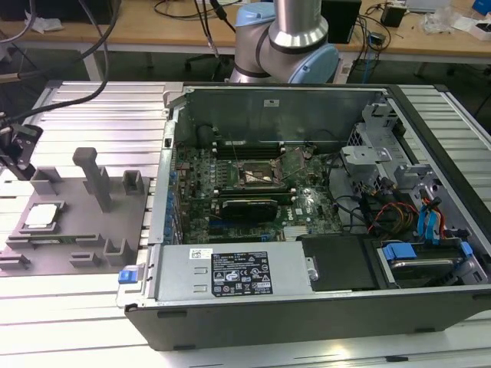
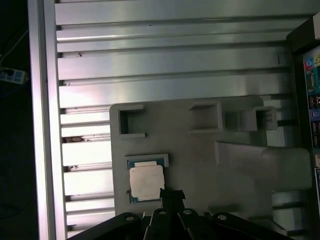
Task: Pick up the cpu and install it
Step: 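Pick up the cpu and move it towards the insertion slot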
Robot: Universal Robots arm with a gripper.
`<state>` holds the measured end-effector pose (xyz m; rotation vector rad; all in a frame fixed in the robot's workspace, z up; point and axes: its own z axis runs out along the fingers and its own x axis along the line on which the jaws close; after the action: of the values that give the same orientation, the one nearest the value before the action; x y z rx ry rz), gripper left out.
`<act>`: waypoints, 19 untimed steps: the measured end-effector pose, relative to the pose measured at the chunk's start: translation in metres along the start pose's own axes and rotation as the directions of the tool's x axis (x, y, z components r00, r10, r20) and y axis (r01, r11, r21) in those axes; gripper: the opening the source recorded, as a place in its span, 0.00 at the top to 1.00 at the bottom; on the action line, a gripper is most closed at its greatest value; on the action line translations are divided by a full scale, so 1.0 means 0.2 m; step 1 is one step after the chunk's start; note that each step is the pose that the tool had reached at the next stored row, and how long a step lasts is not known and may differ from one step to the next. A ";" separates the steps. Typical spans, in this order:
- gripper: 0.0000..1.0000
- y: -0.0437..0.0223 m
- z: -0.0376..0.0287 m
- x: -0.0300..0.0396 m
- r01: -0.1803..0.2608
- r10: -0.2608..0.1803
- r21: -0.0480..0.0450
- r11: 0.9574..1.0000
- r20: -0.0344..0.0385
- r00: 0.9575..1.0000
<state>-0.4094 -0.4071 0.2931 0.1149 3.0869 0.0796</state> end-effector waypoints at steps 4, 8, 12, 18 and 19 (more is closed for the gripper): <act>0.89 -0.008 0.024 0.010 0.000 0.000 0.000 1.000 0.000 1.000; 0.89 -0.029 0.062 0.016 0.000 0.000 0.000 1.000 0.000 1.000; 0.89 -0.045 0.089 0.016 0.000 0.000 0.000 1.000 0.000 1.000; 0.89 -0.053 0.117 0.017 0.001 -0.001 0.026 1.000 -0.006 1.000; 0.89 -0.054 0.125 0.017 0.001 -0.001 0.031 1.000 -0.007 1.000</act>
<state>-0.4123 -0.4163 0.2675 0.1142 3.0960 0.0318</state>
